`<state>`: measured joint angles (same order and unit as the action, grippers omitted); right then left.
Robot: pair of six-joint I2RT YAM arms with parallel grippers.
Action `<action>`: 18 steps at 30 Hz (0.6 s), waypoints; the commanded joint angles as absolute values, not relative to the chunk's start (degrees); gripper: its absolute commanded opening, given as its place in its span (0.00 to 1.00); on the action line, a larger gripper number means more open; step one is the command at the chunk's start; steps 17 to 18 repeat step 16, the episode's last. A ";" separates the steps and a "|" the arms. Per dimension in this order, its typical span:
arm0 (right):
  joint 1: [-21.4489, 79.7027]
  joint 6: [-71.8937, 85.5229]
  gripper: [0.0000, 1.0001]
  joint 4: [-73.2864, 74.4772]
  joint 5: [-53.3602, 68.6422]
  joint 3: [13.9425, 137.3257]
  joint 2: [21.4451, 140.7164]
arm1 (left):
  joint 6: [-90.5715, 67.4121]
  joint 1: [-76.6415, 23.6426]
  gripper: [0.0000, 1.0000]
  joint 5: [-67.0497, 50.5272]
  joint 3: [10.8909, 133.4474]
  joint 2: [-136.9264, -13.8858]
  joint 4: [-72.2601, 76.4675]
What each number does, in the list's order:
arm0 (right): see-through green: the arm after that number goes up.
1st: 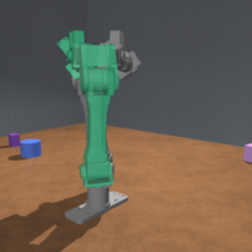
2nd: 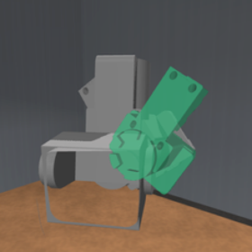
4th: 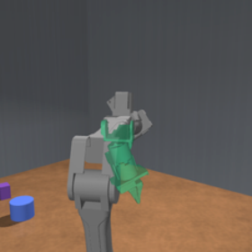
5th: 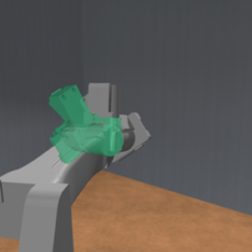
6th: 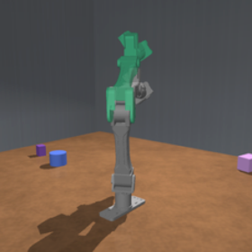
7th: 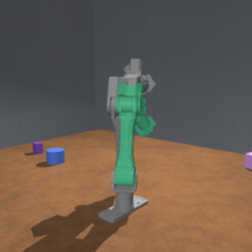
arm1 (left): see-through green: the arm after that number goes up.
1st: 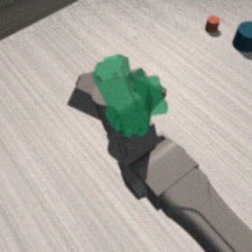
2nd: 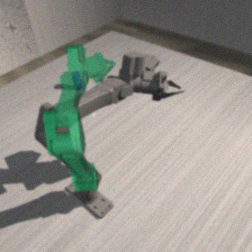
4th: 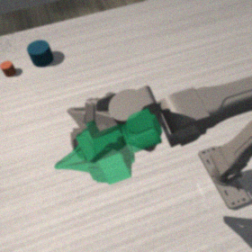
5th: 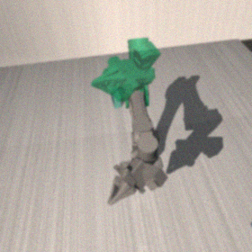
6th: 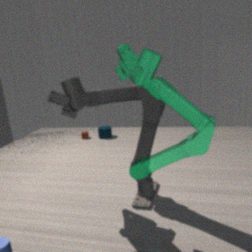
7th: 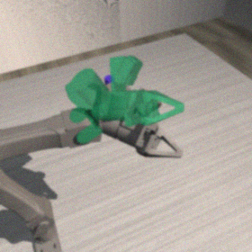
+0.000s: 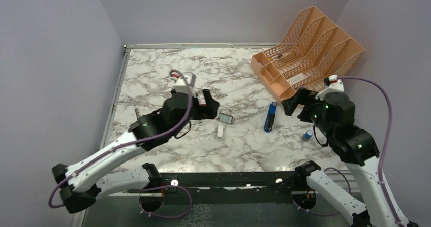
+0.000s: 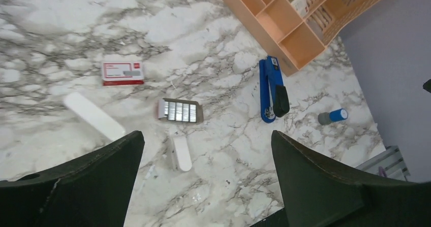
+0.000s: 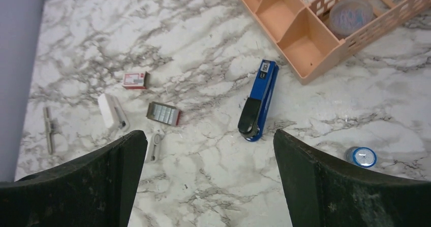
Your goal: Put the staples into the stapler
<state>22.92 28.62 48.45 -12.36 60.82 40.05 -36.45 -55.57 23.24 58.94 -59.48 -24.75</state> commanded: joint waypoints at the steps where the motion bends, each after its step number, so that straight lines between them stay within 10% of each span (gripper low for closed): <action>1: 22.94 27.17 1.00 52.80 -12.12 65.45 35.52 | -33.07 -55.46 0.98 32.47 61.92 -44.05 -42.42; 18: 22.94 22.67 1.00 52.28 -19.10 73.00 30.15 | -32.39 -55.37 0.99 41.10 72.94 -27.16 -56.42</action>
